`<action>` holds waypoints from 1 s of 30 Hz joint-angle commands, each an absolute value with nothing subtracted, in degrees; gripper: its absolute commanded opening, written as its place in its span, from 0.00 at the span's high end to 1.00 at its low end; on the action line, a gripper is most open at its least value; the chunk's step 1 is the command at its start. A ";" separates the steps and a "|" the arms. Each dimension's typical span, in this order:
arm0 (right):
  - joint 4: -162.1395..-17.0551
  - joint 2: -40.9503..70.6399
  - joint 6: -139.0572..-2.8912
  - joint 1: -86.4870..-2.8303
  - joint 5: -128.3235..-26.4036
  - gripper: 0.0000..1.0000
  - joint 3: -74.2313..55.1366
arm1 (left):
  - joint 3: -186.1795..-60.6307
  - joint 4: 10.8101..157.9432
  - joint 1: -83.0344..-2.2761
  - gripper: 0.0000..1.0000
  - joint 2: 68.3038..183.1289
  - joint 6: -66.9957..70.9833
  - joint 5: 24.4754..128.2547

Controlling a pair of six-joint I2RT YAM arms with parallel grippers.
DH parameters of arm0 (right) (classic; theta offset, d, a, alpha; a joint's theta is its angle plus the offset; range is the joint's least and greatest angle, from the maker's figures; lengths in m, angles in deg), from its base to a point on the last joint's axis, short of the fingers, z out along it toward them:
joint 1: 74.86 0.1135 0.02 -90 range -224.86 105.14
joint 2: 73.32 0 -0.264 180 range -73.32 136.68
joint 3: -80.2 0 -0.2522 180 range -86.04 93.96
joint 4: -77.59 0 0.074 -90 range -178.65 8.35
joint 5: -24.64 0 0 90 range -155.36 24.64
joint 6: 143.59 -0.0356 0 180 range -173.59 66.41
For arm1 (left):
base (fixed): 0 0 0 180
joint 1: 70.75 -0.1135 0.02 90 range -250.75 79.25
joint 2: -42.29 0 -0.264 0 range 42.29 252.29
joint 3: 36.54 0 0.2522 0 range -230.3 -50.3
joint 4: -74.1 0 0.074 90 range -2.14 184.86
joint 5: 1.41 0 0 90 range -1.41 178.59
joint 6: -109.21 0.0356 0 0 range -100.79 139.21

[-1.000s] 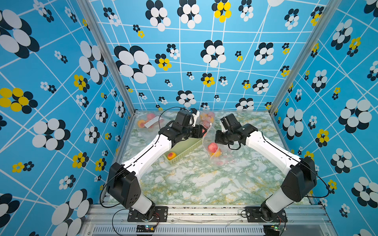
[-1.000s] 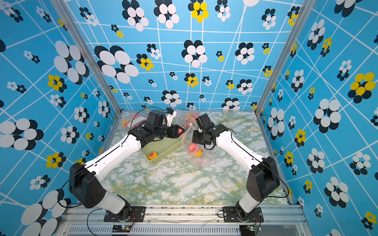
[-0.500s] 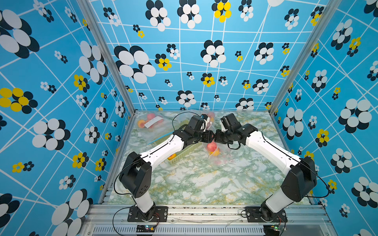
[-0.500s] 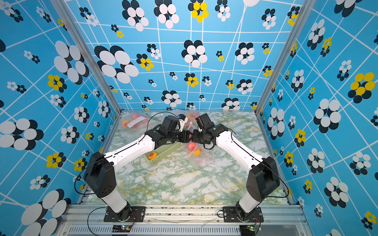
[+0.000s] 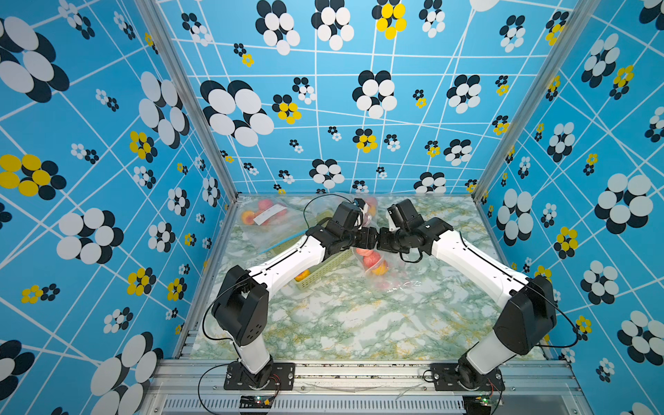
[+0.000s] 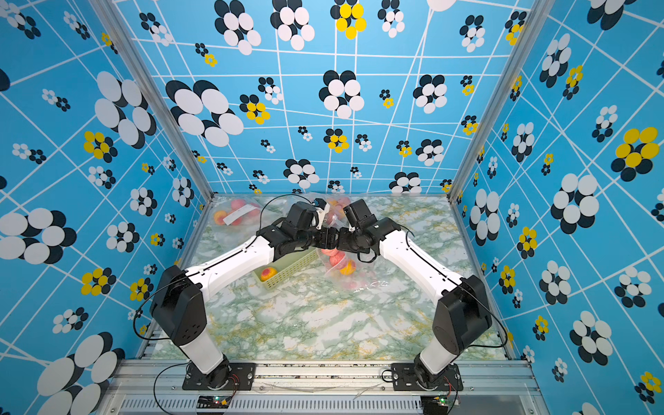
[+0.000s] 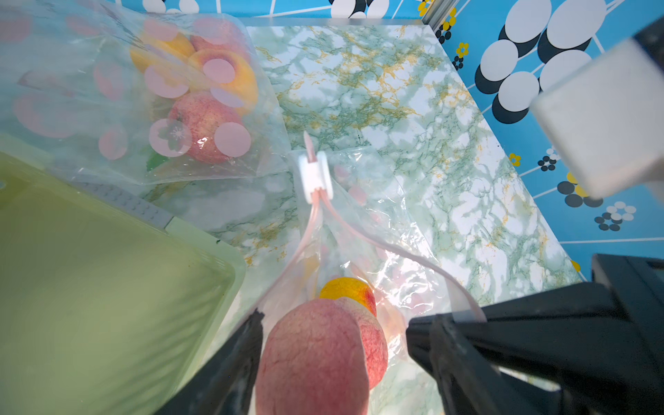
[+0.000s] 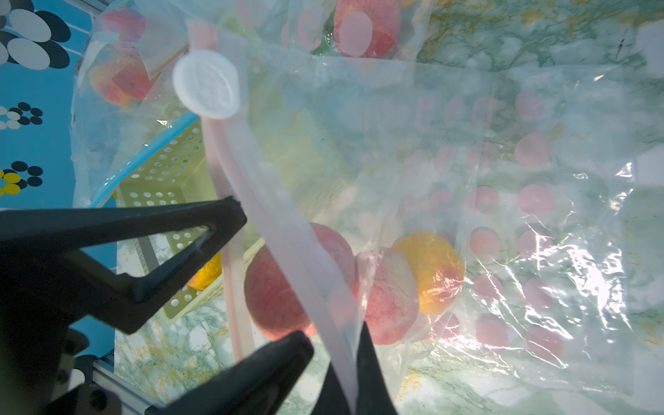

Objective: Place the peach in a zip-top bag and seal the zipper
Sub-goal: Place the peach in the zipper food storage bag.

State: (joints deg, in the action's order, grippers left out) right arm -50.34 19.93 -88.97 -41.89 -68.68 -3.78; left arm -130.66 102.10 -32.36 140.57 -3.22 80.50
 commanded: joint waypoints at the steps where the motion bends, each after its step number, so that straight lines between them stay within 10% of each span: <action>1: -50.67 17.91 -89.42 -41.39 -68.44 1.00 -3.90 | -130.44 102.90 -32.13 0.25 135.91 -1.49 83.23; 19: -50.59 18.09 -89.49 -41.37 -68.70 1.00 -3.51 | -124.46 117.84 -36.80 0.26 123.54 2.20 93.78; 30: -50.70 18.09 -89.56 -41.20 -69.23 1.00 -2.68 | -121.05 113.14 -39.34 0.31 123.35 -4.25 78.13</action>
State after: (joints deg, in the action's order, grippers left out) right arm -50.34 19.74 -88.99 -41.87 -68.72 -3.78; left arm -121.17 116.11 -39.88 123.37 -1.45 84.69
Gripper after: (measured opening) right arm 0.054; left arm 0.691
